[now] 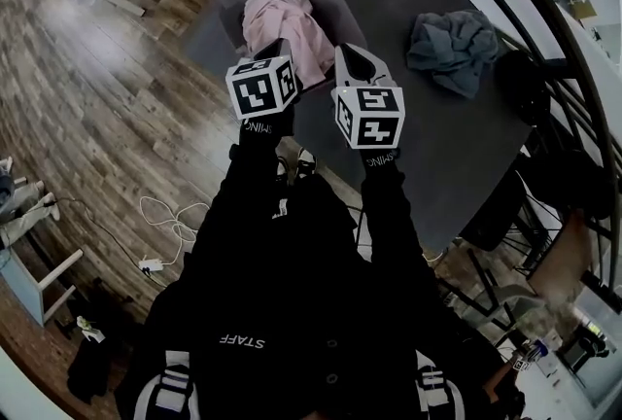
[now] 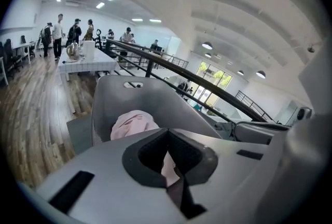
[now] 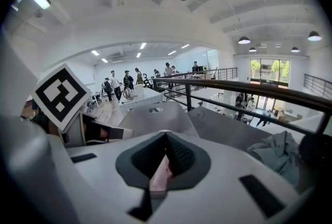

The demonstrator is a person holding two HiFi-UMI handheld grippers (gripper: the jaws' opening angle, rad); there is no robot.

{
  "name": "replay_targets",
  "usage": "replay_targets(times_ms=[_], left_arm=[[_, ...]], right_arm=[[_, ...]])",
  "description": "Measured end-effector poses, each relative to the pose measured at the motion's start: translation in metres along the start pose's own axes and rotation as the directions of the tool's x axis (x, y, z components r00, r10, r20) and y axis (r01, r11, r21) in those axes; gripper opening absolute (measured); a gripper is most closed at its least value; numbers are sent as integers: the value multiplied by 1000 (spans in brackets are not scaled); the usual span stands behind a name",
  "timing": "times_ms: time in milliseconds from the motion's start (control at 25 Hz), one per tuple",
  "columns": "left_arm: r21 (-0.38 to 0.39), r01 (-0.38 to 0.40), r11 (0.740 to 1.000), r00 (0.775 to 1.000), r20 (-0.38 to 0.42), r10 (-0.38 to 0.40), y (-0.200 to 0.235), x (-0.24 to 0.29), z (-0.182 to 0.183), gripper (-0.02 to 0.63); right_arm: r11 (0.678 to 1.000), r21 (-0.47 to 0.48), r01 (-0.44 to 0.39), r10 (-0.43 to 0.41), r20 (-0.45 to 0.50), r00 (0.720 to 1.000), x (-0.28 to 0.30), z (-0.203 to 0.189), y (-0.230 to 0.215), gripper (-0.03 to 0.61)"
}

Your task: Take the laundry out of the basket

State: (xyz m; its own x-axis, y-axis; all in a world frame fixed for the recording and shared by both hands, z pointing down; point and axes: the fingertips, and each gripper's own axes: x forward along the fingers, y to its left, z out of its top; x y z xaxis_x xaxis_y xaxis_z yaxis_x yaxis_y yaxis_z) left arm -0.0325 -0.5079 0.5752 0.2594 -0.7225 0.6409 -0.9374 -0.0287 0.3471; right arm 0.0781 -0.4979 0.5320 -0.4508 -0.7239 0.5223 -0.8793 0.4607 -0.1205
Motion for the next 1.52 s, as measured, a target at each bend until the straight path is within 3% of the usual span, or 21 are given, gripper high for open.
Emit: replay_targets(times_ms=[320, 640, 840, 1160, 1280, 1520], left_arm=[[-99, -45, 994, 997, -69, 38, 23, 50, -14, -2], [-183, -58, 981, 990, -140, 32, 33, 85, -25, 10], [-241, -78, 968, 979, -200, 29, 47, 112, -44, 188], [-318, -201, 927, 951, -290, 107, 80, 151, -75, 444], [-341, -224, 913, 943, -312, 115, 83, 165, -82, 499], [-346, -268, 899, 926, -351, 141, 87, 192, -97, 531]], right_arm=[[999, 3, -38, 38, -61, 997, 57, -2, -4, 15], [998, 23, -55, 57, -74, 996, 71, 1, -7, 15], [997, 36, -67, 69, -67, 995, 79, 4, -13, 15], [995, 53, -84, 87, -65, 994, 91, 2, -15, 15], [995, 60, -84, 88, -60, 994, 91, 3, -18, 15], [995, 56, -86, 89, -56, 994, 92, 4, -21, 15]])
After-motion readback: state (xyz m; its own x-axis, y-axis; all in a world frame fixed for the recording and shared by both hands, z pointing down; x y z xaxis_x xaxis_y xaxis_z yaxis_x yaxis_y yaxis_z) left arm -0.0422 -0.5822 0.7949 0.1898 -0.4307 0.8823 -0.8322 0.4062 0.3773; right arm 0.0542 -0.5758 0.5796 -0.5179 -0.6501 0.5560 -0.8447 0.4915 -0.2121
